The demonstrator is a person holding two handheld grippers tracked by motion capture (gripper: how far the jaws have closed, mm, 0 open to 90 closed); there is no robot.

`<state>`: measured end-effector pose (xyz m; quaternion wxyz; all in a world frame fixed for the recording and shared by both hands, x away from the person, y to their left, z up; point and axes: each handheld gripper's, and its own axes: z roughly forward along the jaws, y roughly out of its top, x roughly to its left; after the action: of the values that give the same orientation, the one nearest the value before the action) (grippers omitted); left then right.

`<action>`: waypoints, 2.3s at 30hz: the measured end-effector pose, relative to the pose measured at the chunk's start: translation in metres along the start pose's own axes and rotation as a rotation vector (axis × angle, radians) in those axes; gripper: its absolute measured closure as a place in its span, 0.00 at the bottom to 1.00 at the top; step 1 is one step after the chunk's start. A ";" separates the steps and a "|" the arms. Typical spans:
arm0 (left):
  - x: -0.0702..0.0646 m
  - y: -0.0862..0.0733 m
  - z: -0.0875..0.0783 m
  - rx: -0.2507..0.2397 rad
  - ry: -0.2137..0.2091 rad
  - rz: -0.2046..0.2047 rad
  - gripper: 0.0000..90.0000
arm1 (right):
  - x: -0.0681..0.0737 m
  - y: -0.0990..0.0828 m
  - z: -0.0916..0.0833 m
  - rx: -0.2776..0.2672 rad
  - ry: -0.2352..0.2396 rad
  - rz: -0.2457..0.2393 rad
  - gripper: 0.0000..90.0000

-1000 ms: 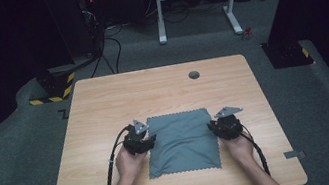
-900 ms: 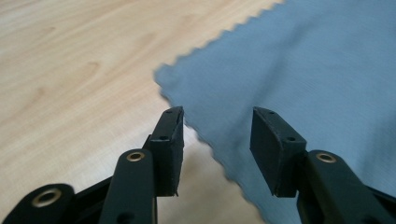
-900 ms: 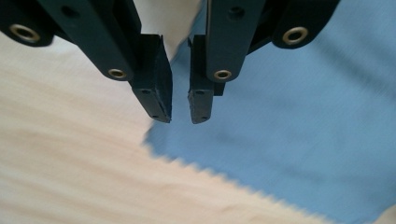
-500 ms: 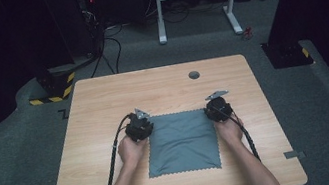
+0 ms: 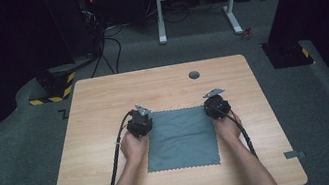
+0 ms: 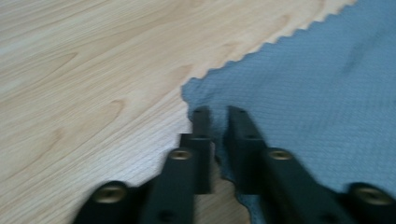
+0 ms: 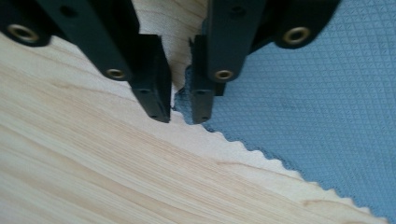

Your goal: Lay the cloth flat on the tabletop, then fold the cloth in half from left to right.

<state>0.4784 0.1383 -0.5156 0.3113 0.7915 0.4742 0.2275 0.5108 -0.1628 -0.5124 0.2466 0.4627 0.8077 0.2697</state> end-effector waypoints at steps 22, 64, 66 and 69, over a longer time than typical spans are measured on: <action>-0.011 -0.034 -0.020 -0.077 -0.147 0.052 0.45 | 0.053 -0.053 -0.046 -0.103 0.278 -0.095 0.60; 0.017 0.010 0.011 0.044 -0.109 -0.002 0.43 | 0.214 -0.044 -0.072 -0.161 0.531 -0.404 0.74; 0.019 0.011 0.013 0.039 -0.115 -0.009 0.41 | 0.219 -0.043 -0.072 -0.168 0.549 -0.398 0.72; 0.020 0.015 0.014 0.066 -0.111 -0.002 0.42 | 0.228 -0.040 -0.072 -0.172 0.560 -0.395 0.71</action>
<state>0.5058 0.1465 -0.5134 0.3111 0.8122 0.4641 0.1675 0.3370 0.0057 -0.5200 0.1008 0.1833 0.8922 0.4002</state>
